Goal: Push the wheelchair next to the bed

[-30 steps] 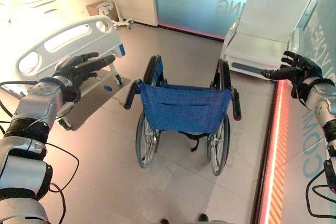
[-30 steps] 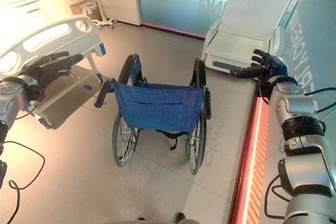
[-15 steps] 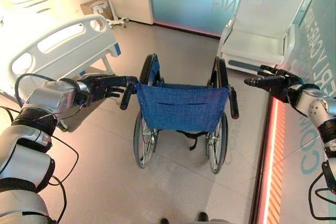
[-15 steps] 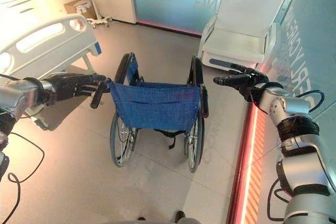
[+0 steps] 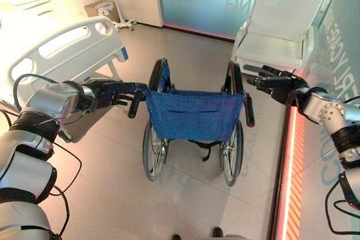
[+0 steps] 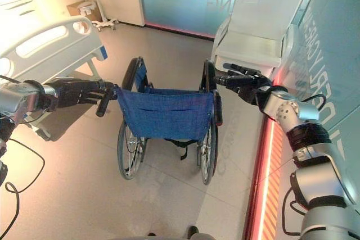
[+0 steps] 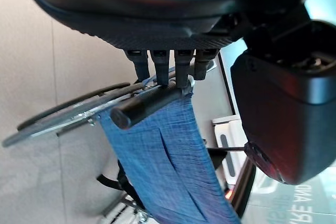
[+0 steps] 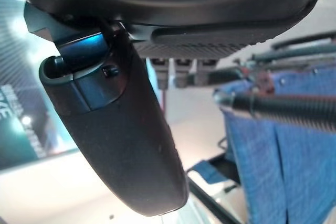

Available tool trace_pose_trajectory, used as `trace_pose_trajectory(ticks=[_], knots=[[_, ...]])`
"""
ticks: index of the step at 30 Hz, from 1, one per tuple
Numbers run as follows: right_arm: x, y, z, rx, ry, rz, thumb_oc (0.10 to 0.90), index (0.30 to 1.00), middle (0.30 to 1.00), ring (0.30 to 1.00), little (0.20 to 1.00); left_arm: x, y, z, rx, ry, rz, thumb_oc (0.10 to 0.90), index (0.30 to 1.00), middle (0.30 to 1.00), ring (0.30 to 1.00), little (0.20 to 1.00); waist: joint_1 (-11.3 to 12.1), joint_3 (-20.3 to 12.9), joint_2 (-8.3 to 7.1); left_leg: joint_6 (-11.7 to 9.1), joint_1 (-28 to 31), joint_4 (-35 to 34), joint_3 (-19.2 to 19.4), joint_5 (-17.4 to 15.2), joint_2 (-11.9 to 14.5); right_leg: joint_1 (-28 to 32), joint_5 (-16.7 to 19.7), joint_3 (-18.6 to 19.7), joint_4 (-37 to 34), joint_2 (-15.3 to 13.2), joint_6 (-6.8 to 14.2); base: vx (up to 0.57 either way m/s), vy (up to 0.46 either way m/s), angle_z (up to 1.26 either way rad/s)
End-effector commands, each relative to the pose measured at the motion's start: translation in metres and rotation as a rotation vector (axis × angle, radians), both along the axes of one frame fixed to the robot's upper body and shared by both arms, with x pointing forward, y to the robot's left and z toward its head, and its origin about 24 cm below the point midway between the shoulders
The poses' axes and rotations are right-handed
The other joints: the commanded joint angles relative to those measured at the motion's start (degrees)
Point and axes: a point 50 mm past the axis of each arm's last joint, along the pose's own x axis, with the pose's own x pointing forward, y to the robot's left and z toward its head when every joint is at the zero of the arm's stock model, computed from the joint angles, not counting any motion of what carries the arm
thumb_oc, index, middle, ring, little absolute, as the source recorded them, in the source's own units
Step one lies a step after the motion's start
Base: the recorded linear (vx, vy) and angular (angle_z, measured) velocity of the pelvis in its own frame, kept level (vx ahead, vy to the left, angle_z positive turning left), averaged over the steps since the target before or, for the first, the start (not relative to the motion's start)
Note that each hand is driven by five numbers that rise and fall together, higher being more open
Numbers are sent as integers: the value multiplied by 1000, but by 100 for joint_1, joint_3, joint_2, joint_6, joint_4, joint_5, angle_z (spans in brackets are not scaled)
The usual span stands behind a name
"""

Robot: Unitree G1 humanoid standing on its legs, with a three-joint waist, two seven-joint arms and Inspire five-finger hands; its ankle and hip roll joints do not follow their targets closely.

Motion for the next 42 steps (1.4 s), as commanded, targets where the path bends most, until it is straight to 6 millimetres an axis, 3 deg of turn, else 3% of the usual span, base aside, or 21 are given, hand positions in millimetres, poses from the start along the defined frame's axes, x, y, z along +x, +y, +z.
trace_pose_trajectory(ticks=[1, 5, 8, 17, 21, 30, 35, 42], knots=[[12, 12, 83, 6, -292, -18, 800, 900, 900, 900, 900, 16, 7, 71, 157, -238, 142, 800, 900, 900, 900, 900, 38, -488, 50, -75, -107, 21, 22, -479, -337, 243, -382, -72, 5, 42, 248, 0, 0, 0], [13, 14, 83, -8, -301, -26, 800, 900, 900, 900, 900, 15, 24, 82, 300, -366, 309, 800, 900, 900, 900, 900, 25, -492, 27, -82, -109, 21, 33, -475, -336, 250, -397, -87, 5, 35, 238, 0, 0, 0], [13, 14, 80, 1, -300, -32, 800, 900, 900, 900, 900, 14, 26, 82, 305, -398, 351, 800, 900, 900, 900, 900, 17, -496, 16, -86, -110, 21, 35, -475, -333, 253, -403, -84, 5, 32, 234, 0, 0, 0], [10, 11, 63, -4, -274, -68, 800, 900, 900, 900, 900, 19, 9, 40, 176, -280, 282, 800, 900, 900, 900, 900, 25, -453, 2, -73, -109, 21, -12, -487, -339, 259, -420, -78, 5, 39, 220, 0, 0, 0], [11, 9, 49, -44, -183, -74, 800, 900, 900, 900, 900, 21, -6, 18, 91, -177, 223, 800, 900, 900, 900, 900, 5, -445, 1, -70, -115, 21, -18, -480, -341, 246, -404, -58, 5, 42, 222, 0, 0, 0], [9, 3, 26, -129, -11, -36, 800, 900, 900, 900, 900, 20, -14, 10, 10, -84, 182, 800, 900, 900, 900, 900, -26, -395, 1, -70, -134, 21, -2, -446, -345, 226, -364, -28, 5, 41, 216, -13, 3, -2], [9, -6, 29, -207, 2, -46, 800, 900, 900, 900, 900, 18, -11, 15, 22, -53, 160, 800, 900, 900, 900, 900, -21, -377, -9, -72, -149, 21, 6, -430, -350, 213, -348, -17, 5, 46, 216, -29, 5, -1], [11, -11, 54, -263, -69, -64, 800, 900, 900, 900, 900, 16, -8, 22, 22, -19, 112, 800, 900, 900, 900, 900, -21, -369, -23, -65, -165, 21, 17, -419, -367, 188, -325, 39, 5, 62, 226, -33, 7, -1]])
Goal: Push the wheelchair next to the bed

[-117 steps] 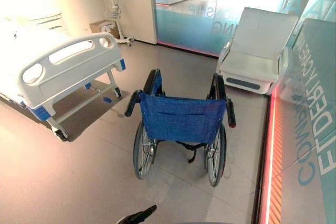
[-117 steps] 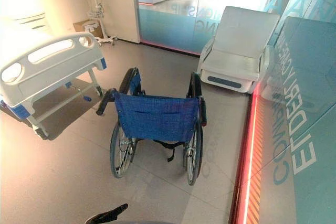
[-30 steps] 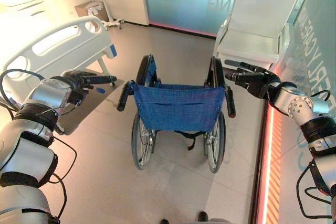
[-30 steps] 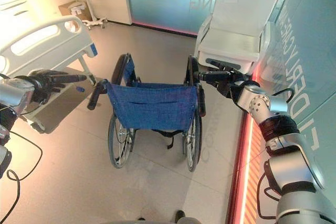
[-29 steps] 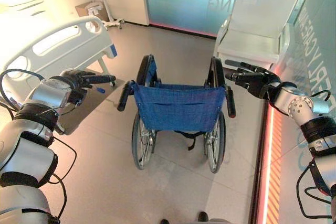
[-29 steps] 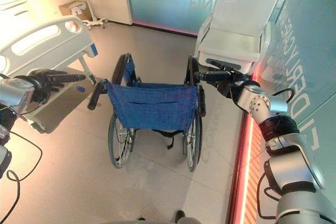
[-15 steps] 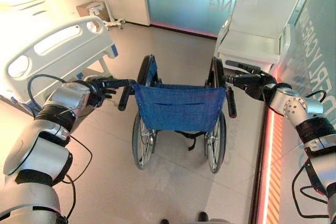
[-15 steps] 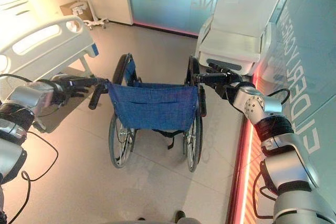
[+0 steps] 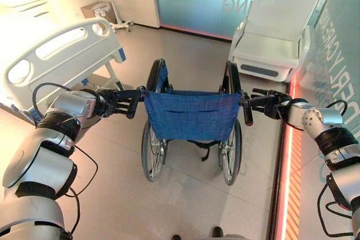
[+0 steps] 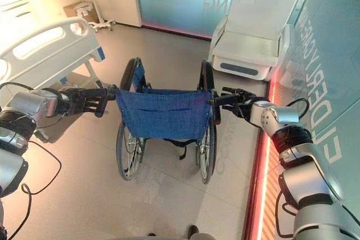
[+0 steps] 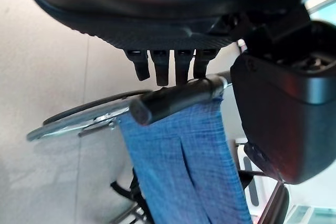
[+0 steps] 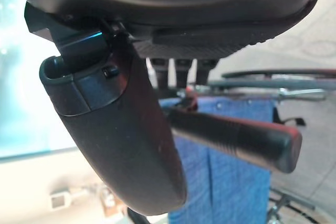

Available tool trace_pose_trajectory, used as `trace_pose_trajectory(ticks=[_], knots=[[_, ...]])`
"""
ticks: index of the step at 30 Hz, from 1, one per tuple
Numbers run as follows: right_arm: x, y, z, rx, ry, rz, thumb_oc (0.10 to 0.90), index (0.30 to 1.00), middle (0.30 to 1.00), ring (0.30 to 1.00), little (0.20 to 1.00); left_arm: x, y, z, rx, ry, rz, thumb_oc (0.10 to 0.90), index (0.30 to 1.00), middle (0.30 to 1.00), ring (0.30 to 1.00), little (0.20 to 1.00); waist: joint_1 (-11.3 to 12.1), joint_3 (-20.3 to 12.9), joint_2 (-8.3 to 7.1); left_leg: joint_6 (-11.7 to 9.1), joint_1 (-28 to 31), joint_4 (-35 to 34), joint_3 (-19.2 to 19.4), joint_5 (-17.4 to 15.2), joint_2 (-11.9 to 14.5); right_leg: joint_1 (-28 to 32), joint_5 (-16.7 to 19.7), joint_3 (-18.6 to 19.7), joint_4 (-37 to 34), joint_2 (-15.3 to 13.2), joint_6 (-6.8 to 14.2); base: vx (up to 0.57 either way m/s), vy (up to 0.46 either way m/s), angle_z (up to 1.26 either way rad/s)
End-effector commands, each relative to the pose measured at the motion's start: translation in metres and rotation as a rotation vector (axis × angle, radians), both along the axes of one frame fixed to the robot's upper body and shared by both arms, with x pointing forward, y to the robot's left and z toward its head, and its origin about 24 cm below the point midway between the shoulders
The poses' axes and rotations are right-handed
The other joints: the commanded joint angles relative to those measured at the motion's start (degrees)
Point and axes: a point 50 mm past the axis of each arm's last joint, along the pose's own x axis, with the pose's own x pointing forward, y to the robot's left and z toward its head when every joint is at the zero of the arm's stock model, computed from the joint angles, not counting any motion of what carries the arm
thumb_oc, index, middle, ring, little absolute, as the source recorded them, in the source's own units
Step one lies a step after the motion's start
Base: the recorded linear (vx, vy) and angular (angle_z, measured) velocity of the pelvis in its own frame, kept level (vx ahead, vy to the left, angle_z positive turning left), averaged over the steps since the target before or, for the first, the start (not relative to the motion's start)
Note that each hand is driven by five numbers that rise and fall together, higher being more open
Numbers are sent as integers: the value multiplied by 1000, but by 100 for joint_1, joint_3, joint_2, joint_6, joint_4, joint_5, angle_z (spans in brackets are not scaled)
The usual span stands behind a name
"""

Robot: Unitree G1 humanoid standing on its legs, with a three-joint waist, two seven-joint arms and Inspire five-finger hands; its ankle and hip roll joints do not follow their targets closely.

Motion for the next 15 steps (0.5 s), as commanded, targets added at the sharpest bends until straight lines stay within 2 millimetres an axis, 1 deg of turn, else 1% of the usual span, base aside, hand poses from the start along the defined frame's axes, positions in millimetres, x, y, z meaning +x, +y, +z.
trace_pose_trajectory(ticks=[1, 7, 10, 13, 15], knots=[[15, -17, 88, -76, -275, -26, 800, 900, 900, 900, 900, 9, 6, 53, 35, -131, -35, 800, 900, 900, 900, 900, -23, -359, -8, -70, -154, 21, -31, -418, -348, 236, -367, -35, 5, 73, 207, -27, 11, -4], [14, -25, 90, -72, -269, -63, 800, 900, 900, 900, 900, 12, -9, 50, -77, -140, -84, 800, 900, 900, 900, 900, -42, -367, -16, -75, -157, 21, -37, -420, -352, 225, -341, 14, 5, 84, 217, -13, 12, -5], [14, -28, 89, -47, -249, -68, 800, 900, 900, 900, 900, 15, -15, 48, -100, -165, -90, 800, 900, 900, 900, 900, -62, -366, -34, -74, -170, 21, -42, -424, -356, 206, -323, 54, 5, 88, 222, 0, 0, 0], [14, -26, 83, 2, -215, -51, 800, 900, 900, 900, 900, 19, -20, 48, -102, -203, -85, 800, 900, 900, 900, 900, -84, -365, -58, -75, -188, 21, -36, -420, -360, 178, -298, 95, 5, 89, 225, 0, 0, 0], [15, -22, 76, 47, -181, -32, 800, 900, 900, 900, 900, 22, -24, 48, -108, -227, -77, 800, 900, 900, 900, 900, -102, -354, -73, -68, -195, 21, -25, -419, -359, 161, -281, 123, 5, 89, 223, 0, 0, 0]])
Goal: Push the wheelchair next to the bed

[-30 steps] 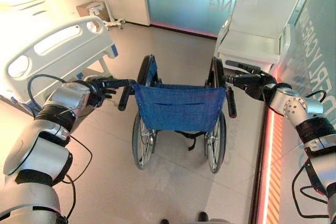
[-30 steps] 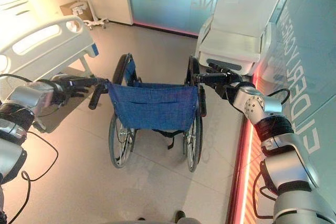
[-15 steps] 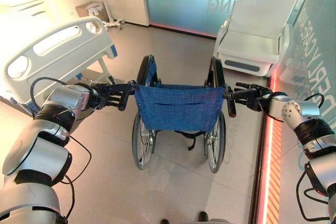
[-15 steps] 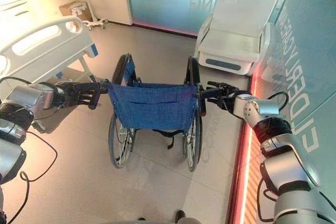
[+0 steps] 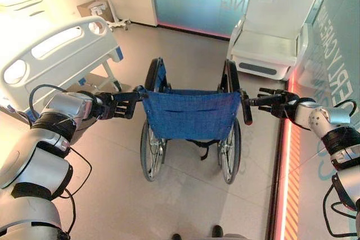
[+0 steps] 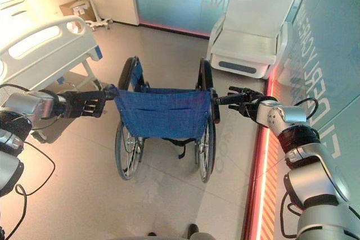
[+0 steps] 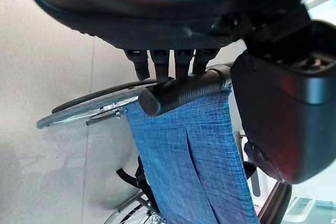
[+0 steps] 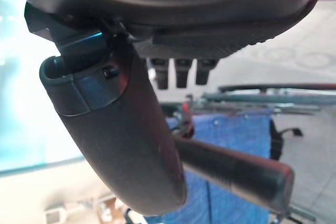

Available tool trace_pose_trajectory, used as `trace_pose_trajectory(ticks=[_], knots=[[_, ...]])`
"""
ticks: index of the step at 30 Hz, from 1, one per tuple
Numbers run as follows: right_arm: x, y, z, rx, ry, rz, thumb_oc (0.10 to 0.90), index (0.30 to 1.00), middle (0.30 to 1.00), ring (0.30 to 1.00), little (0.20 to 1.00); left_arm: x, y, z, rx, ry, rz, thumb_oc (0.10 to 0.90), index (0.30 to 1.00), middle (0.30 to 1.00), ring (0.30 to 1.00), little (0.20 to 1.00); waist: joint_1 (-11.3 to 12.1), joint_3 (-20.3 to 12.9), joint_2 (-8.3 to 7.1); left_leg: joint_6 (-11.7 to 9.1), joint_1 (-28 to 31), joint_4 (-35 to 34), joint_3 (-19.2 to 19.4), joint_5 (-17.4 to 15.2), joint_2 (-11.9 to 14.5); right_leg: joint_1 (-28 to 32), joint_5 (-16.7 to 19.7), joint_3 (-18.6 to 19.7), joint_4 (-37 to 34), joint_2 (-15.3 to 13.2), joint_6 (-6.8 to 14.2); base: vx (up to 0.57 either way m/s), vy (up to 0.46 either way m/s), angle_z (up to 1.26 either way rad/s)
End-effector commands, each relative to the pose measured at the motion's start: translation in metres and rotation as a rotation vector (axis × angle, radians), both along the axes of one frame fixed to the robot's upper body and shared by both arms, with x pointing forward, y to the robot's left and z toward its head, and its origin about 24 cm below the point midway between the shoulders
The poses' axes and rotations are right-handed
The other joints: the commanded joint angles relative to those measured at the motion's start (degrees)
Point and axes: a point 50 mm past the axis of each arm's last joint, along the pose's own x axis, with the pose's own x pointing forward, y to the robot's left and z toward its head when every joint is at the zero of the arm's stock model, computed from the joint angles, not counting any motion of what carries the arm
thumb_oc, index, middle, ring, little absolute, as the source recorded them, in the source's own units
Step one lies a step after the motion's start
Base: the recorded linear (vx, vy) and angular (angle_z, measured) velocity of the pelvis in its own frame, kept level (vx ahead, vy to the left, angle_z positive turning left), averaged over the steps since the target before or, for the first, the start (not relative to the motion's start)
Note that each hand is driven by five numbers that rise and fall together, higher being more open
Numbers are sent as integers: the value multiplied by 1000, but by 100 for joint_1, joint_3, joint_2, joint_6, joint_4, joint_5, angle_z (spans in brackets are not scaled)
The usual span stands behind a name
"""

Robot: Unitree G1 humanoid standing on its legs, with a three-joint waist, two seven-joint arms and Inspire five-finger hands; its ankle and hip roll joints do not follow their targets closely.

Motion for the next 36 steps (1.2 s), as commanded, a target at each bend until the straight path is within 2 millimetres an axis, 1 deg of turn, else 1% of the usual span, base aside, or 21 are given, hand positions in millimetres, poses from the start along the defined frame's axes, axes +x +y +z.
trace_pose_trajectory(ticks=[1, 4, 5, 6, 8, 11, 13, 14, 18, 19, 20, 21, 24, 28, 31, 34, 36], knots=[[19, -1, 76, 56, -201, 17, 800, 900, 900, 900, 900, 25, -29, 49, -63, -244, -84, 800, 900, 900, 900, 900, -112, -357, -59, -78, -170, 21, -92, -410, -343, 218, -301, 20, 4, 90, 204, -7, 11, -3], [20, 10, 64, 134, -160, 56, 800, 900, 900, 900, 900, 29, -36, 47, -68, -266, -80, 800, 900, 900, 900, 900, -139, -346, -72, -72, -175, 21, -67, -408, -339, 202, -287, 52, 4, 91, 201, -1, 3, -1], [21, 18, 58, 179, -145, 79, 800, 900, 900, 900, 900, 30, -41, 45, -72, -267, -83, 800, 900, 900, 900, 900, -144, -343, -77, -70, -179, 21, -47, -404, -334, 194, -280, 57, 4, 89, 200, 0, 0, 0], [21, 20, 58, 186, -144, 84, 800, 900, 900, 900, 900, 31, -42, 45, -71, -267, -83, 800, 900, 900, 900, 900, -144, -342, -77, -70, -179, 21, -44, -404, -334, 192, -279, 58, 4, 89, 199, 0, 0, 0], [22, 31, 54, 232, -134, 112, 800, 900, 900, 900, 900, 32, -46, 43, -72, -266, -87, 800, 900, 900, 900, 900, -152, -336, -78, -65, -181, 21, -35, -402, -333, 183, -272, 69, 4, 89, 196, 0, 0, 0], [22, 51, 49, 283, -122, 149, 800, 900, 900, 900, 900, 33, -55, 38, -80, -257, -96, 800, 900, 900, 900, 900, -156, -322, -71, -66, -191, 21, -19, -393, -331, 165, -260, 73, 4, 81, 199, 6, 1, -2], [22, 58, 47, 295, -114, 157, 800, 900, 900, 900, 900, 33, -58, 36, -75, -254, -103, 800, 900, 900, 900, 900, -156, -317, -68, -67, -192, 21, -14, -391, -329, 162, -258, 71, 4, 78, 202, 20, 2, -10], [22, 67, 47, 306, -108, 168, 800, 900, 900, 900, 900, 34, -63, 33, -84, -249, -108, 800, 900, 900, 900, 900, -153, -303, -64, -62, -193, 21, -20, -390, -331, 159, -257, 75, 4, 77, 198, 26, 1, -13], [21, 84, 45, 351, -90, 184, 800, 900, 900, 900, 900, 34, -71, 29, -88, -231, -134, 800, 900, 900, 900, 900, -133, -292, -48, -60, -192, 21, -25, -385, -331, 158, -255, 52, 4, 71, 195, 29, -1, -7], [21, 86, 45, 356, -88, 185, 800, 900, 900, 900, 900, 34, -71, 29, -90, -228, -137, 800, 900, 900, 900, 900, -131, -293, -49, -62, -193, 21, -26, -384, -331, 157, -255, 50, 4, 71, 196, 47, -6, -2], [20, 95, 43, 378, -74, 190, 800, 900, 900, 900, 900, 34, -75, 27, -94, -217, -154, 800, 900, 900, 900, 900, -115, -289, -40, -54, -195, 21, -35, -379, -335, 156, -255, 39, 4, 63, 194, 40, -5, -1], [20, 97, 43, 382, -71, 189, 800, 900, 900, 900, 900, 34, -75, 26, -93, -216, -157, 800, 900, 900, 900, 900, -113, -289, -39, -53, -195, 21, -37, -378, -335, 158, -256, 37, 4, 63, 194, 48, -6, -1], [19, 110, 36, 394, -35, 188, 800, 900, 900, 900, 900, 33, -82, 21, -93, -210, -169, 800, 900, 900, 900, 900, -81, -292, -25, -45, -194, 21, -55, -365, -343, 167, -258, 15, 4, 54, 186, 44, -5, -1], [17, 119, 30, 389, 4, 188, 800, 900, 900, 900, 900, 34, -86, 21, -104, -225, -170, 800, 900, 900, 900, 900, -56, -295, -7, -44, -191, 21, -62, -357, -341, 183, -268, -11, 4, 46, 184, 44, 0, 0], [16, 131, 23, 372, 35, 190, 800, 900, 900, 900, 900, 37, -97, 23, -130, -266, -179, 800, 900, 900, 900, 900, -16, -293, 11, -36, -183, 21, -84, -352, -346, 213, -280, -69, 4, 22, 173, 48, 1, 0], [16, 139, 22, 374, 47, 200, 800, 900, 900, 900, 900, 38, -106, 25, -161, -294, -211, 800, 900, 900, 900, 900, 3, -280, 17, -35, -178, 21, -111, -342, -355, 224, -275, -88, 4, 15, 164, 40, 1, 0], [16, 145, 20, 362, 52, 216, 800, 900, 900, 900, 900, 38, -116, 25, -201, -309, -238, 800, 900, 900, 900, 900, 30, -276, 23, -27, -180, 21, -134, -339, -363, 227, -275, -101, 4, 9, 161, 41, 4, 0]])
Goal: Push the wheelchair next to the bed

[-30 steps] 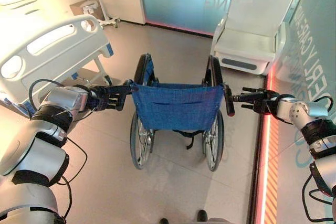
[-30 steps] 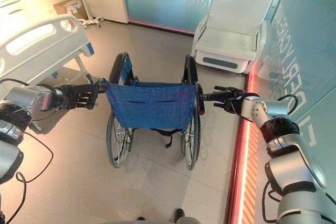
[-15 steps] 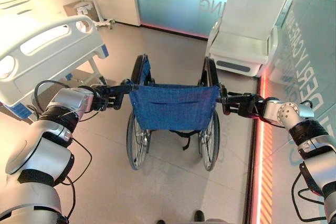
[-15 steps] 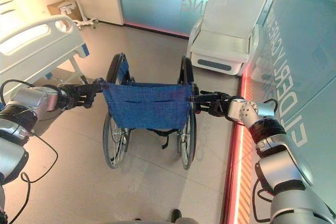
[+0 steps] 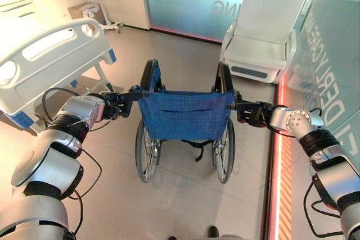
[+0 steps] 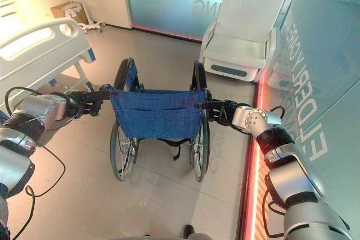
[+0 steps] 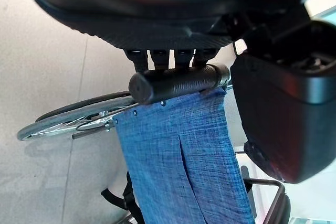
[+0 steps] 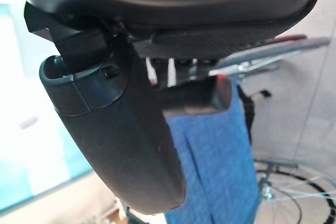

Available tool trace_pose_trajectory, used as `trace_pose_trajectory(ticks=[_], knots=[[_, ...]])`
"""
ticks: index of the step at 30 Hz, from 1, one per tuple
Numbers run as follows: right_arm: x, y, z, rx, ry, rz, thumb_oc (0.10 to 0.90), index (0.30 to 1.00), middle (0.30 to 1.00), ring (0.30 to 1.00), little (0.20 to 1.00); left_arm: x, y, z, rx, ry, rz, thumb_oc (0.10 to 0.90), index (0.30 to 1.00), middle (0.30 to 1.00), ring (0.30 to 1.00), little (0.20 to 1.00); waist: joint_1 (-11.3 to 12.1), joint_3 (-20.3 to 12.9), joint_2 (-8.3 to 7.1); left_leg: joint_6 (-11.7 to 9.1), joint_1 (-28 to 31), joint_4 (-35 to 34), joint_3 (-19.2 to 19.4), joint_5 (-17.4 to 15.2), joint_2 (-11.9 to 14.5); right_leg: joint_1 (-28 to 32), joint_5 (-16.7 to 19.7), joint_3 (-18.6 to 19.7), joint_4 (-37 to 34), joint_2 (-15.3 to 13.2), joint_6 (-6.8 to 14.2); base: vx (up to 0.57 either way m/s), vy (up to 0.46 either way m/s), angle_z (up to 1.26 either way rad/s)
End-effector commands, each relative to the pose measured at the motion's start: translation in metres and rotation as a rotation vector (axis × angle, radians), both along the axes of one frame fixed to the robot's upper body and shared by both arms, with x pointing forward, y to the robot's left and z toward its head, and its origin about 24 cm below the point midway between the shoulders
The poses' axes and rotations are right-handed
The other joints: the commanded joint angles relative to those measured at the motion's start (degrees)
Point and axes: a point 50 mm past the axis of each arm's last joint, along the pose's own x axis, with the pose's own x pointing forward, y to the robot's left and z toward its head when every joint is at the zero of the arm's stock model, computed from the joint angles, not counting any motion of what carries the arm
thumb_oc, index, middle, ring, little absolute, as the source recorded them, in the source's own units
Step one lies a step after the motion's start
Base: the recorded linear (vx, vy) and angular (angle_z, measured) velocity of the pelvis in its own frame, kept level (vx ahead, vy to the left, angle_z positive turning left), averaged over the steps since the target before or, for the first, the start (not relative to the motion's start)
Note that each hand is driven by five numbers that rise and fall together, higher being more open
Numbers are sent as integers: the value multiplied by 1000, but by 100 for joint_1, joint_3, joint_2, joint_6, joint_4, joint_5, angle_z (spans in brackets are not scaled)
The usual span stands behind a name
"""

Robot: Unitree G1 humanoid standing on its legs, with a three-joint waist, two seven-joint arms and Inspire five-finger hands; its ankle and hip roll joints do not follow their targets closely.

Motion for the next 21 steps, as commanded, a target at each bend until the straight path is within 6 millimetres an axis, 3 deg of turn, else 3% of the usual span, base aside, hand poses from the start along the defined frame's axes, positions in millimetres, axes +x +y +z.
trace_pose_trajectory(ticks=[1, 7, 15, 21], knots=[[13, 84, 45, 138, -126, 278, 800, 900, 900, 900, 900, 30, -105, 42, -283, -262, -365, 800, 900, 900, 900, 900, 32, -190, 184, -52, -215, 20, -339, -361, -368, 276, -372, -259, 6, 5, 171, 45, 5, 0], [11, 100, 43, 119, -139, 373, 800, 900, 900, 900, 900, 27, -124, 36, -416, -258, -397, 800, 900, 900, 900, 900, 78, -218, 180, -40, -211, 20, -425, -368, -388, 281, -378, -258, 6, 9, 167, 38, 0, 1], [1, 114, 23, 147, -79, 517, 800, 900, 900, 900, 900, 20, -147, 19, -603, -269, -447, 800, 900, 900, 900, 900, 112, -246, 151, -54, -198, 20, -517, -369, -402, 299, -386, -252, 6, 2, 175, 12, 0, 0], [-1, 112, 17, 168, -51, 546, 800, 900, 900, 900, 900, 20, -146, 14, -552, -302, -425, 800, 900, 900, 900, 900, 117, -282, 135, -61, -162, 20, -546, -373, -405, 334, -390, -248, 6, -11, 197, 26, 2, 0]])
